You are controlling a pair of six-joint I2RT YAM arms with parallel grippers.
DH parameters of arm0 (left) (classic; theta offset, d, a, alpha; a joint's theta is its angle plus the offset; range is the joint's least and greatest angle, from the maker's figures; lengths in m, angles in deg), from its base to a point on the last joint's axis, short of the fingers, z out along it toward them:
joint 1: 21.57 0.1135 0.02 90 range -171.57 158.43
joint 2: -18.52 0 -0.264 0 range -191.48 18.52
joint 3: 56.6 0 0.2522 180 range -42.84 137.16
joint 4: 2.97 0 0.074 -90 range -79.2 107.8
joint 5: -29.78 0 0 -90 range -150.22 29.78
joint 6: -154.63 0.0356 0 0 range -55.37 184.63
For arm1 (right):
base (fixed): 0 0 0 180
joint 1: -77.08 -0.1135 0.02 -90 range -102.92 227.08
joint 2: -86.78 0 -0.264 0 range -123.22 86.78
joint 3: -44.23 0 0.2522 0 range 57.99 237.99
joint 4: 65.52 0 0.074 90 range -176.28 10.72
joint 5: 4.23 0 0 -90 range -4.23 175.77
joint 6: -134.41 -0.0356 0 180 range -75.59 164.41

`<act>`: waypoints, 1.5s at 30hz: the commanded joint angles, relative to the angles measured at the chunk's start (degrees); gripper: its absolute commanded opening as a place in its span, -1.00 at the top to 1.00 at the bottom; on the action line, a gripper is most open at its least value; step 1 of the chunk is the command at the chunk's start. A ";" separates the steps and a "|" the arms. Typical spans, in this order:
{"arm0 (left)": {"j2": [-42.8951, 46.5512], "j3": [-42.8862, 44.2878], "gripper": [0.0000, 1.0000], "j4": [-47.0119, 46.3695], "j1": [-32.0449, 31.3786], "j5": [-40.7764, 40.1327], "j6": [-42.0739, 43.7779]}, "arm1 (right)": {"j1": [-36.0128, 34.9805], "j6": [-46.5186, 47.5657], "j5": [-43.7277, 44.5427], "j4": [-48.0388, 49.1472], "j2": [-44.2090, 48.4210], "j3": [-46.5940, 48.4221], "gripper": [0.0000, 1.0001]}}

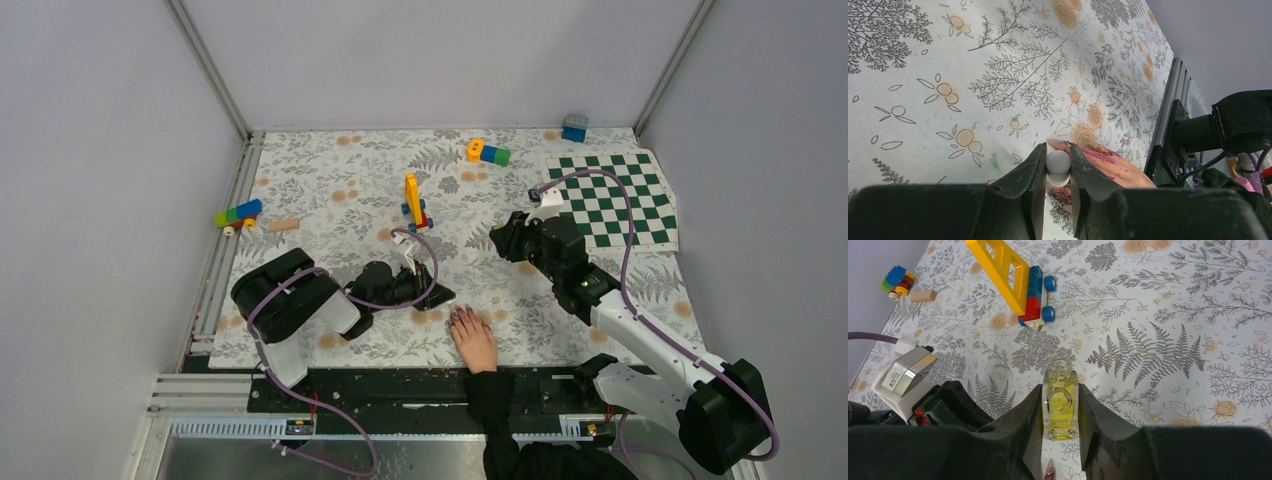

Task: Paint the nails
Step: Paint the nail polish on the nail.

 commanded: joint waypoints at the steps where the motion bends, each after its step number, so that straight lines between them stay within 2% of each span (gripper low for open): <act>1: -1.17 1.80 1.00 -4.25 -0.39 1.19 0.44 | 0.60 -0.28 -0.86 2.39 0.96 0.90 1.00; 45: -3.01 2.70 1.00 -1.65 -0.47 -0.69 2.62 | 0.58 0.49 -0.77 2.42 -1.06 1.84 1.00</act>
